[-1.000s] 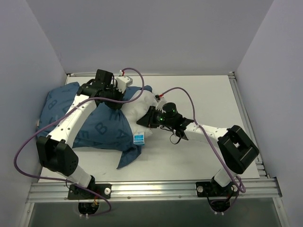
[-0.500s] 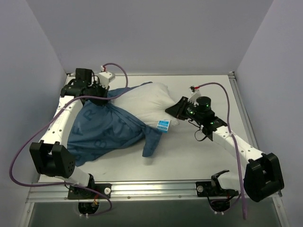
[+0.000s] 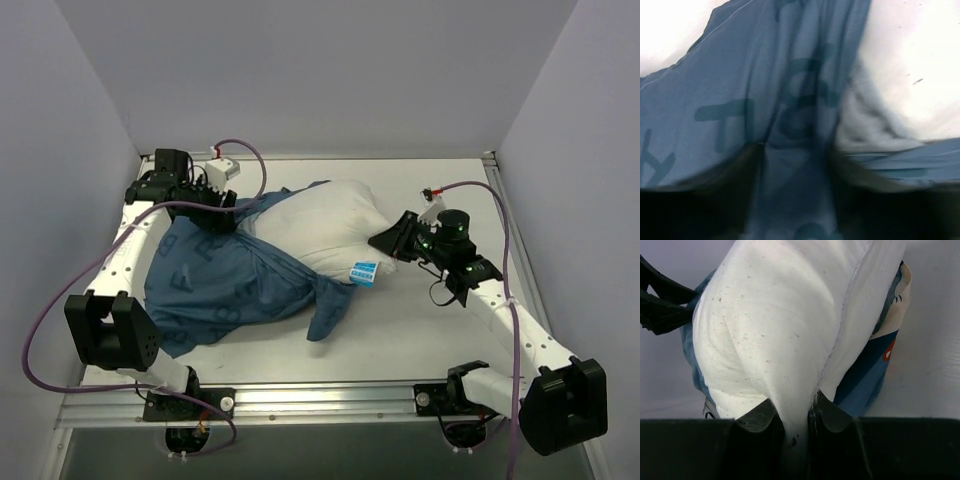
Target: Remove the pillowcase from the pillow
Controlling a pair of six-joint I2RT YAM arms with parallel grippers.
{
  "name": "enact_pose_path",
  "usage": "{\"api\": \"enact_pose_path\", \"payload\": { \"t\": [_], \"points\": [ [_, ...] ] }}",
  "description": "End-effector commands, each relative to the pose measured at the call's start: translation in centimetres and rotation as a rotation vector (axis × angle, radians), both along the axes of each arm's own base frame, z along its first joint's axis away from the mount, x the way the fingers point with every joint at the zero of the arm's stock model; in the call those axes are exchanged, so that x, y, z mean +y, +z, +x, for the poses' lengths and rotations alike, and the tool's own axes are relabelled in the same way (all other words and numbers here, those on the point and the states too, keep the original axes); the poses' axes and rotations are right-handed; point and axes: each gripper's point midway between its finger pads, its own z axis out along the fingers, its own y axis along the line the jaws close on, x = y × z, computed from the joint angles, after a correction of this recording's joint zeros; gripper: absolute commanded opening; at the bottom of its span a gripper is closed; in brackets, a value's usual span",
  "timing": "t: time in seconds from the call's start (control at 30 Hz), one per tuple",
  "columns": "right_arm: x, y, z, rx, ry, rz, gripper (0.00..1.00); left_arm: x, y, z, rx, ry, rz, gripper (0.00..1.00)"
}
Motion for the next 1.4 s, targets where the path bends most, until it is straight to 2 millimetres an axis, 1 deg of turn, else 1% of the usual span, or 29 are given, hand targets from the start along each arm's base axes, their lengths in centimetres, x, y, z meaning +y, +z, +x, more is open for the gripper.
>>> {"api": "enact_pose_path", "payload": {
  "t": [0.0,0.03,0.07,0.1,0.13,0.23,0.3,0.4,0.43,0.47,0.5,0.57,0.63,0.67,0.73,0.77,0.83,0.87,0.9,0.97,1.0,1.1,1.17,1.2,1.23,1.27,1.3,1.33,1.37],
  "points": [
    [-0.7,1.9,2.4,-0.096,-0.09,-0.009,0.0,1.5,2.7,-0.2,-0.022,-0.007,-0.026,0.74],
    [-0.3,2.0,2.6,-0.094,-0.091,-0.005,0.0,0.8,3.7,-0.6,-0.031,-0.036,-0.061,0.9],
    [0.1,2.3,2.9,-0.089,-0.101,0.017,0.0,0.4,4.5,-1.0,-0.034,-0.057,-0.086,0.94],
    [0.0,1.9,3.5,-0.071,-0.125,0.019,0.0,0.1,5.8,-1.7,-0.034,-0.082,-0.115,0.94],
    [0.1,2.4,4.0,-0.071,-0.137,0.036,0.0,0.0,6.6,-2.2,-0.036,-0.088,-0.121,0.94],
    [0.0,2.8,5.5,-0.062,-0.192,0.052,0.0,3.4,7.5,-4.1,0.028,-0.001,-0.098,0.94],
    [-0.8,2.7,6.2,-0.06,-0.237,0.049,0.0,6.8,6.3,-6.7,0.12,0.052,-0.045,0.94],
    [-2.1,2.3,6.5,-0.055,-0.276,0.051,0.0,11.4,2.9,-10.2,0.265,0.136,0.001,0.94],
    [-2.5,2.1,6.5,-0.052,-0.283,0.046,0.0,14.0,2.0,-11.5,0.302,0.217,-0.009,0.94],
    [-2.7,1.6,6.4,-0.042,-0.286,0.036,0.0,14.8,0.3,-13.1,0.371,0.237,-0.01,0.94],
    [-2.8,1.5,6.3,-0.04,-0.285,0.029,0.0,15.3,-0.5,-14.3,0.396,0.226,-0.001,0.94],
    [-2.9,0.9,6.1,-0.028,-0.278,0.012,0.0,15.1,-3.3,-16.9,0.492,0.21,-0.006,0.94],
    [-2.9,0.2,5.7,-0.016,-0.274,0.01,0.0,14.3,-5.3,-17.0,0.495,0.162,0.04,0.94],
    [-2.9,-0.1,5.6,-0.012,-0.275,0.01,0.0,13.9,-7.2,-17.9,0.543,0.148,0.065,0.94],
    [-2.9,-0.7,5.2,0.002,-0.275,0.009,0.0,13.1,-9.1,-16.2,0.522,0.133,0.096,0.97],
    [-3.0,-0.9,5.0,0.008,-0.275,0.011,0.0,11.6,-9.6,-15.3,0.512,0.078,0.116,1.0],
    [-3.1,-1.4,4.5,0.02,-0.277,0.009,0.0,10.6,-10.4,-11.8,0.456,0.096,0.125,1.0],
    [-3.2,-1.5,4.3,0.024,-0.28,0.009,0.0,9.7,-10.3,-10.0,0.42,0.085,0.135,0.93],
    [-3.3,-1.5,4.1,0.021,-0.287,0.009,0.0,9.7,-9.7,-6.1,0.347,0.14,0.133,0.93],
    [-3.5,-2.2,3.6,0.04,-0.293,0.006,0.0,9.6,-8.9,-2.0,0.282,0.187,0.125,0.93],
    [-3.5,-2.3,3.5,0.047,-0.296,0.013,0.0,9.8,-8.1,1.7,0.235,0.23,0.121,0.93],
    [-3.6,-2.9,3.1,0.066,-0.307,0.022,0.0,10.7,-7.0,6.2,0.201,0.291,0.123,0.94],
    [-3.6,-3.0,3.0,0.068,-0.311,0.027,0.0,11.0,-6.7,6.4,0.212,0.293,0.121,0.96],
    [-3.7,-3.0,2.9,0.069,-0.313,0.026,0.0,11.4,-5.6,6.2,0.19,0.295,0.114,0.98],
    [-3.7,-3.0,3.0,0.067,-0.313,0.025,0.0,11.4,-5.5,5.4,0.196,0.284,0.096,0.96],
    [-3.7,-3.2,3.0,0.073,-0.312,0.023,0.0,11.6,-3.9,4.6,0.156,0.276,0.092,0.95],
    [-3.7,-3.2,3.0,0.073,-0.312,0.021,0.0,12.0,-3.3,3.9,0.145,0.275,0.078,0.94],
    [-3.6,-3.2,3.1,0.072,-0.307,0.022,0.0,12.7,-3.7,2.5,0.165,0.279,0.039,0.94],
    [-3.5,-3.4,3.2,0.076,-0.304,0.022,0.0,13.0,-2.7,1.2,0.142,0.254,0.043,0.94]
  ]
}}
